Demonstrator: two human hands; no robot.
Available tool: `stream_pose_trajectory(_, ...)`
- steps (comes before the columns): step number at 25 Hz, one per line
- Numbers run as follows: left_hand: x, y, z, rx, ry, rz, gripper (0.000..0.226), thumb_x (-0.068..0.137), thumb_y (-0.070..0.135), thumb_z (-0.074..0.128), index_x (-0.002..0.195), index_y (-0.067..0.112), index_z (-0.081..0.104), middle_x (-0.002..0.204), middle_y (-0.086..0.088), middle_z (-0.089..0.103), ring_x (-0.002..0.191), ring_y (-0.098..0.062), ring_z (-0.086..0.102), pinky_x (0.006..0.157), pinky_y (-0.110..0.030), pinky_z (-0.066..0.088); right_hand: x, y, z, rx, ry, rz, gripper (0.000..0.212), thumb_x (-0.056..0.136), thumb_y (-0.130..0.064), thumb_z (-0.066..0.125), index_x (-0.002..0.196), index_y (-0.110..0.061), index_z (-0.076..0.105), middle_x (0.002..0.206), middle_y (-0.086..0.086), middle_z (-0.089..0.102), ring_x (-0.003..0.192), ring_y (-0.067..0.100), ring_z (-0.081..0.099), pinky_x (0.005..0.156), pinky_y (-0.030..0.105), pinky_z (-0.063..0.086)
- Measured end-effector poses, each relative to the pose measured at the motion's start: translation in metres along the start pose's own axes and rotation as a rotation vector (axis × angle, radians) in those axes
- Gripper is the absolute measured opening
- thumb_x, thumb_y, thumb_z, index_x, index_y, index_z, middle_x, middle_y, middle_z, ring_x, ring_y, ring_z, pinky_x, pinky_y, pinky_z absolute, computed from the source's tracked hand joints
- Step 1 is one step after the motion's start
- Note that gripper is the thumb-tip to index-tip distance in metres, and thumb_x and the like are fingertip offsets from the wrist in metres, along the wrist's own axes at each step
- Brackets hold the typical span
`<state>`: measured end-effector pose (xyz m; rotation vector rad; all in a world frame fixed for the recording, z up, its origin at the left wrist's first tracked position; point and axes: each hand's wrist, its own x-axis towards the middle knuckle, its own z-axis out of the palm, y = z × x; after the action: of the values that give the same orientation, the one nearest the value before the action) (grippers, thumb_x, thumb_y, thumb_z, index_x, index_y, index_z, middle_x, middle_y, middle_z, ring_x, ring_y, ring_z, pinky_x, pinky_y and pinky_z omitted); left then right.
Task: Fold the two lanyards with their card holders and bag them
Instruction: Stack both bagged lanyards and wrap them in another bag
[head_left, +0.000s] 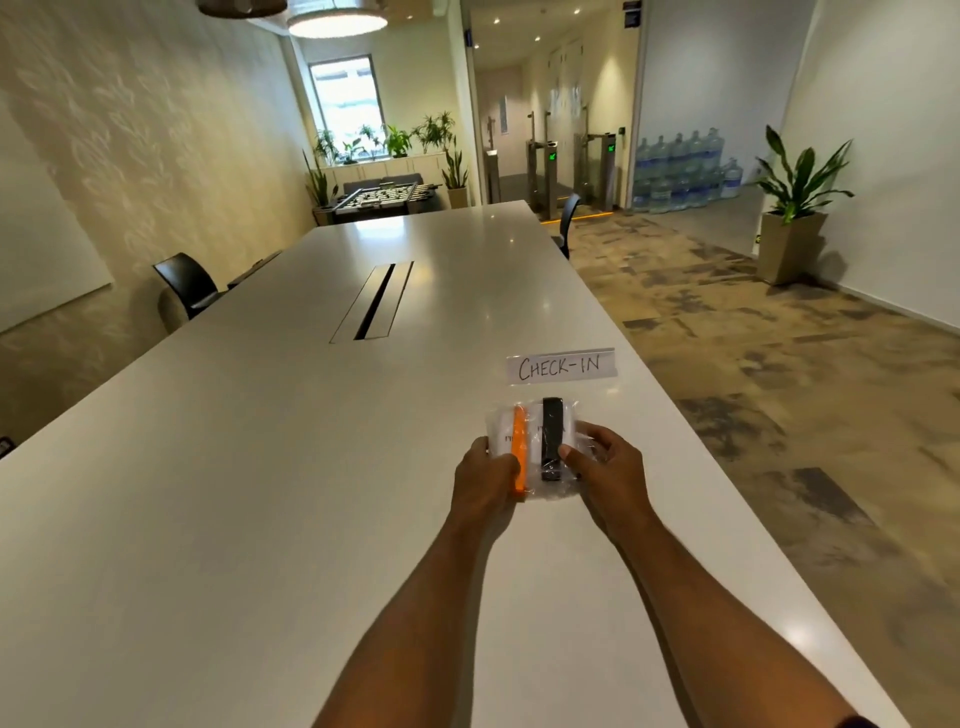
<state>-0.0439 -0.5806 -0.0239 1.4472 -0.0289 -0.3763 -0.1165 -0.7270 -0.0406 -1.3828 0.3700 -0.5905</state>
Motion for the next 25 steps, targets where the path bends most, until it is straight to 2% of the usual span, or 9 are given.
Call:
stream_pose_trajectory(3,0.016,-0.004,0.01,-0.029,-0.084,0.049,0.049,0.065,-0.002,0.063,0.111,0.014,0.069,0.103,-0.018,0.072,0.091,-0.034,0.074,0.079,-0.052,0.062,0.023,0.003,-0.007,-0.049,0.021,-0.006,0.048,0.084,-0.009,0.081,0.129,-0.014,0.064,0.124,0.011,0.069,0.115,0.032,0.066,0.093,0.059,0.058)
stream_pose_trajectory(6,0.042,-0.005,0.016,-0.037,-0.166,0.122,0.037,0.073,0.007,0.071,0.109,0.018,0.071,0.104,-0.019,0.072,0.094,-0.035,0.074,0.083,-0.051,0.061,0.047,0.008,-0.007,-0.12,0.066,-0.019,0.052,0.083,-0.014,0.083,0.131,-0.021,0.061,0.123,0.008,0.067,0.114,0.029,0.066,0.088,0.054,0.061)
stream_pose_trajectory(8,0.052,-0.003,0.024,0.079,-0.144,0.234,0.039,0.081,0.022,0.076,0.118,0.023,0.067,0.104,-0.01,0.074,0.094,-0.028,0.074,0.083,-0.049,0.061,0.061,0.008,-0.011,-0.154,0.087,-0.055,0.052,0.084,-0.017,0.082,0.13,-0.026,0.061,0.118,0.002,0.067,0.109,0.023,0.066,0.08,0.04,0.064)
stream_pose_trajectory(11,0.069,-0.004,0.043,0.393,-0.011,0.38,0.049,0.087,0.041,0.068,0.134,0.045,0.051,0.107,0.012,0.069,0.092,-0.01,0.071,0.074,-0.029,0.062,0.085,0.01,-0.016,-0.227,0.154,-0.12,0.049,0.085,-0.016,0.08,0.13,-0.027,0.063,0.113,-0.003,0.064,0.103,0.007,0.063,0.064,0.011,0.055)
stream_pose_trajectory(14,0.088,-0.01,0.053,0.633,0.042,0.457,0.052,0.095,0.031,0.06,0.145,0.037,0.047,0.12,-0.003,0.06,0.106,-0.019,0.063,0.087,-0.026,0.052,0.102,0.015,-0.019,-0.291,0.223,-0.16,0.047,0.087,-0.009,0.074,0.131,-0.024,0.066,0.115,-0.002,0.065,0.101,0.005,0.062,0.07,0.003,0.048)
stream_pose_trajectory(17,0.096,-0.01,0.059,0.683,0.078,0.486,0.038,0.101,0.029,0.049,0.138,0.025,0.058,0.124,-0.011,0.053,0.111,-0.023,0.059,0.089,-0.026,0.046,0.111,0.015,-0.018,-0.33,0.264,-0.166,0.035,0.09,-0.004,0.068,0.123,-0.016,0.071,0.116,0.0,0.065,0.108,0.016,0.064,0.077,0.003,0.048)
stream_pose_trajectory(21,0.101,-0.01,0.066,0.732,0.08,0.491,0.036,0.103,0.037,0.041,0.128,0.019,0.061,0.131,-0.007,0.046,0.107,-0.027,0.062,0.091,-0.043,0.053,0.122,0.018,-0.014,-0.468,0.3,-0.176,0.024,0.092,-0.006,0.063,0.111,-0.015,0.075,0.115,0.006,0.065,0.105,0.019,0.065,0.069,0.0,0.046)
stream_pose_trajectory(23,0.103,-0.011,0.069,0.773,0.079,0.499,0.039,0.102,0.041,0.041,0.127,0.017,0.059,0.134,-0.006,0.044,0.111,-0.029,0.061,0.091,-0.045,0.053,0.126,0.019,-0.014,-0.491,0.326,-0.177,0.023,0.091,-0.009,0.062,0.106,-0.018,0.076,0.117,0.005,0.065,0.108,0.022,0.066,0.084,0.013,0.051)
stream_pose_trajectory(25,0.103,-0.011,0.068,0.819,0.084,0.505,0.047,0.099,0.048,0.042,0.132,0.017,0.055,0.142,-0.005,0.039,0.123,-0.03,0.054,0.097,-0.046,0.051,0.126,0.018,-0.011,-0.509,0.352,-0.18,0.024,0.091,-0.02,0.06,0.109,-0.021,0.076,0.122,0.002,0.068,0.113,0.021,0.065,0.102,0.038,0.051)
